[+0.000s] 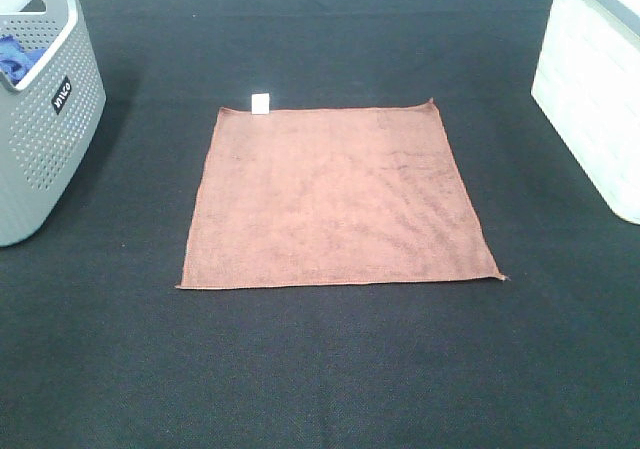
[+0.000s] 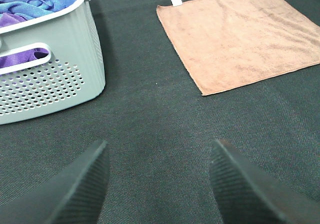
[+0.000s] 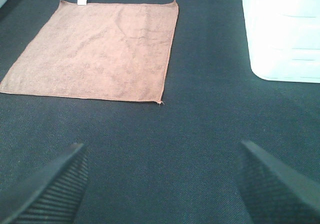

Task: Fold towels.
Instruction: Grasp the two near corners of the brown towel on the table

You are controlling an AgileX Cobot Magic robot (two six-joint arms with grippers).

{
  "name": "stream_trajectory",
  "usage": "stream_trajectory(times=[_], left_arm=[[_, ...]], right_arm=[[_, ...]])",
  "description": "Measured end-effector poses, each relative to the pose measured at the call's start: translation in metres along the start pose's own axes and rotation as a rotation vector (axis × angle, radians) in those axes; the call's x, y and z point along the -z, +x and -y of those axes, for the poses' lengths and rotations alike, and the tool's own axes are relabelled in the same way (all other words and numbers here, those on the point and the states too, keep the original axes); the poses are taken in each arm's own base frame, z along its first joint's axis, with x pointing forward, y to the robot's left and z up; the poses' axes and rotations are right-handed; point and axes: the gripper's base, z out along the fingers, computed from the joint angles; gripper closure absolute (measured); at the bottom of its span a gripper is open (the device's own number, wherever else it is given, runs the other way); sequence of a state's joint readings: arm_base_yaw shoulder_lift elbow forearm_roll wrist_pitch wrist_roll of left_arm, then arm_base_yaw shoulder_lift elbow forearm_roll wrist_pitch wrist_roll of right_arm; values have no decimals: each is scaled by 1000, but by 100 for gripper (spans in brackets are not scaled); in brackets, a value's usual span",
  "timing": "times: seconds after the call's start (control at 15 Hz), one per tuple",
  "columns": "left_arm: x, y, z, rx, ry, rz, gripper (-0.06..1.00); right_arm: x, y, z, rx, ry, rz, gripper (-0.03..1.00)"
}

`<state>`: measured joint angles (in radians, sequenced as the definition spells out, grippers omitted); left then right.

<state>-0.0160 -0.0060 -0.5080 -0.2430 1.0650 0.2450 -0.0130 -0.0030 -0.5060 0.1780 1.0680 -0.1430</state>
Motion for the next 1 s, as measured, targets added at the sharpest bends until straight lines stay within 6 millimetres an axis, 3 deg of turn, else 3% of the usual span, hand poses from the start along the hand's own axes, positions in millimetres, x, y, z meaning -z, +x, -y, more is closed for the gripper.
stream_trajectory(times=[0.8, 1.0], left_arm=[[0, -1, 0, 9, -2, 11, 37], [-7, -18, -3, 72, 0, 89, 37]], right_arm=[[1, -2, 0, 0, 1, 12, 20], [-5, -26, 3, -8, 17, 80, 20]])
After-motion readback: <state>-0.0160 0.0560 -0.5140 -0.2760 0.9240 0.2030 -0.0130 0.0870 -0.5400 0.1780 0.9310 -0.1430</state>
